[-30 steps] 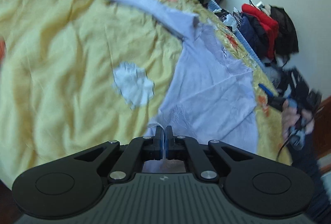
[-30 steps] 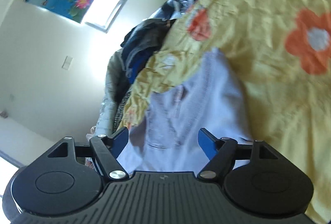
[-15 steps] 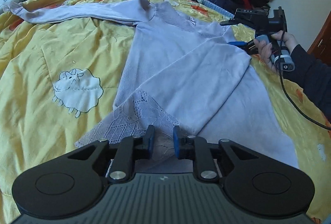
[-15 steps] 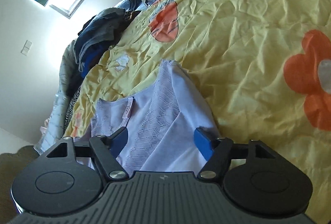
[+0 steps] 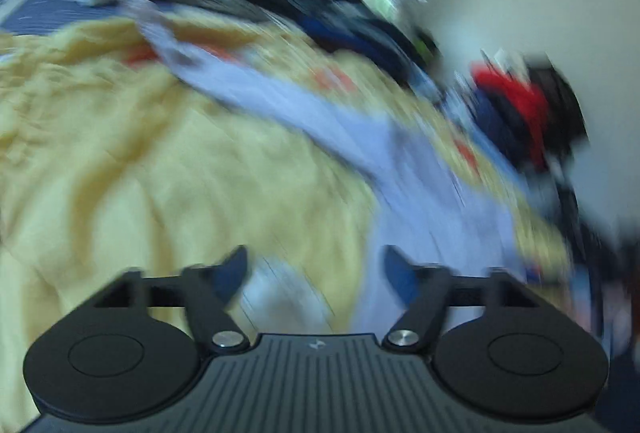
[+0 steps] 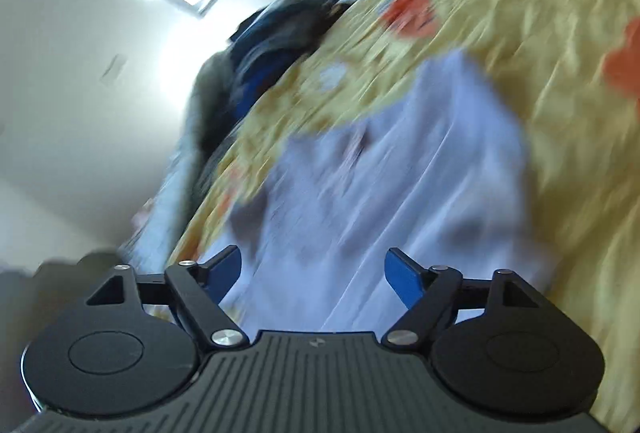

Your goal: Fold small clothes

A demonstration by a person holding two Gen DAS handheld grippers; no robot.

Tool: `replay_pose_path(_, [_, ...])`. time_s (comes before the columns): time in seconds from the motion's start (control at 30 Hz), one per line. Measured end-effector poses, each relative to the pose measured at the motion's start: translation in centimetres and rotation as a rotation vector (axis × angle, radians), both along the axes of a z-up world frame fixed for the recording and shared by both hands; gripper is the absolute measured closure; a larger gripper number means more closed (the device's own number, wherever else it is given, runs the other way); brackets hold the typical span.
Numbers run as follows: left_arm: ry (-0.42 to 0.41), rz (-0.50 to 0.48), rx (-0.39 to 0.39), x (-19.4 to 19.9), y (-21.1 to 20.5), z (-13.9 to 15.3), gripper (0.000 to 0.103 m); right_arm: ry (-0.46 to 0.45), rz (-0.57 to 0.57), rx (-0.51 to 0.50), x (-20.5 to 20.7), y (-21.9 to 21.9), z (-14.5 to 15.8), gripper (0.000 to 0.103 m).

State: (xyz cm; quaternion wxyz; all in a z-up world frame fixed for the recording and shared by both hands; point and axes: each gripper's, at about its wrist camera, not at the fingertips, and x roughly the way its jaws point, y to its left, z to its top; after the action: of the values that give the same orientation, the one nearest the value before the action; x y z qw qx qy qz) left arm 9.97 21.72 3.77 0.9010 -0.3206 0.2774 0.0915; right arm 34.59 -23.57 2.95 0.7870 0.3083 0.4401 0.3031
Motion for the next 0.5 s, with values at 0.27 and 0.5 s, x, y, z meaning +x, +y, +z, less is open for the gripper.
replay_pose_path(0.27, [-0.059,0.436,-0.169,8.0,15.9,-1.1,0.018,-0.272,0.173,-0.346,-8.8,6.0,-0.7,0.020])
replay_pose_path(0.5, [0.011,0.479,-0.242,13.3,20.0,-3.9,0.019,-0.330,0.158,-0.335,-9.6,5.8,-1.8,0.013])
